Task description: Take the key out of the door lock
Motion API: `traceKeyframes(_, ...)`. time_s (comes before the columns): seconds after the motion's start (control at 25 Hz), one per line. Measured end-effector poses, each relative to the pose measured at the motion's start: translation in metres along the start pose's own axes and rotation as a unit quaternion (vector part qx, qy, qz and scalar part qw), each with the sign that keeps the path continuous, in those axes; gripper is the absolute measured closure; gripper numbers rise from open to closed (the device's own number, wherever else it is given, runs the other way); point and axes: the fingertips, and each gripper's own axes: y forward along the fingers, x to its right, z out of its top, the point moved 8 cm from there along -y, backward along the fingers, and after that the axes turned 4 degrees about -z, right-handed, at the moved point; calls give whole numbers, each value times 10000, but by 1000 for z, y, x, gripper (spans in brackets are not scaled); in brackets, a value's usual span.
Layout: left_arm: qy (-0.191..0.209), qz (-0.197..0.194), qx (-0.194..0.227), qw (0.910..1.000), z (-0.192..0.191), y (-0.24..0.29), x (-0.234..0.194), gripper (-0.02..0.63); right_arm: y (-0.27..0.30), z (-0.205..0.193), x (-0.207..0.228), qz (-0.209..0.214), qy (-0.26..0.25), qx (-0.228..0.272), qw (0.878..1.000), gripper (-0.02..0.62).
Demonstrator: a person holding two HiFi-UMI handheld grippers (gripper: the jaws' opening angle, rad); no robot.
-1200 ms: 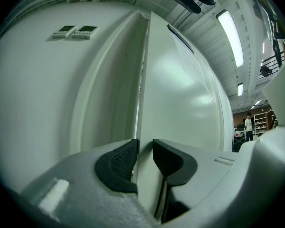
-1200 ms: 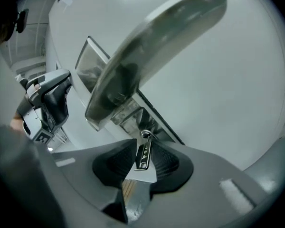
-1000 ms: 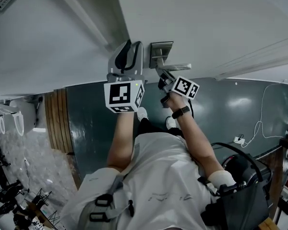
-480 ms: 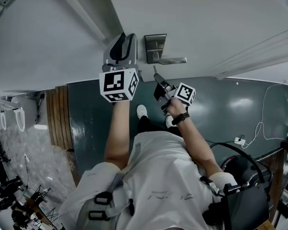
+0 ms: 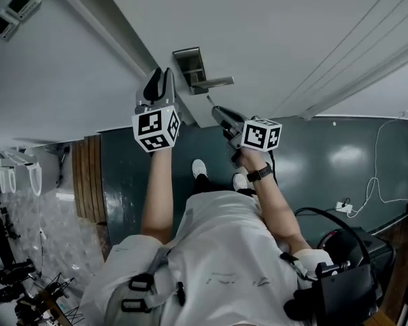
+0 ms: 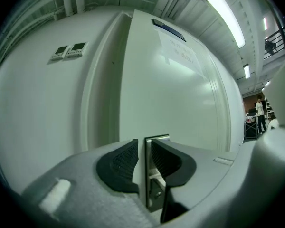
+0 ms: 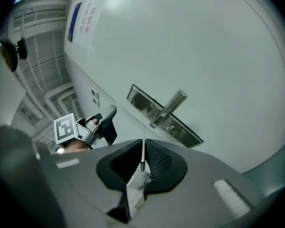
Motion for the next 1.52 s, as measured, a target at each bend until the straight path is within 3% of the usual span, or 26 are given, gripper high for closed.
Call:
traceKeyframes(0.16,-86,-140,-152,9997,-9,-27,42,518,-32,17,-25,124,-972,-10,9952,572)
traceKeyframes(0.36,-120,-72,63,9999,2,-79,74,593,-62,31,-52,329,-1350,377,9896,571)
traceKeyframes(0.48,-133,-110,108,9998,-1,-111,78,606,-66,21,-83,378,-1710,290,9841,572)
traceKeyframes(0.6,-214,-211,219,9993,0,-127,78,606,-72,16,-112,167,-2025,482,9780,572)
traceKeyframes(0.72,-105,-61,539,9985,21,-152,74,606,-84,18,-138,-209,-2184,865,9718,572)
traceKeyframes(0.8,70,-110,737,9972,34,-174,71,606,-98,10,-165,-211,-2487,1311,9594,571)
traceKeyframes(0.92,157,-316,821,9960,27,-200,63,606,-106,-21,-202,106,-2918,1968,9360,571)
traceKeyframes(1.12,-259,-585,764,9950,7,-218,62,606,-113,-67,-218,-180,-3084,2042,9289,571)
traceKeyframes(1.2,-186,-675,792,9944,10,-219,68,606,-121,-66,-222,-216,-3229,2197,9203,571)
traceKeyframes(1.36,-119,-667,850,9941,15,-219,74,606,-122,-52,-236,-267,-3901,2320,8907,572)
traceKeyframes(1.52,-91,-793,908,9927,29,-219,81,606,-127,-37,-244,-320,-4032,2380,8830,572)
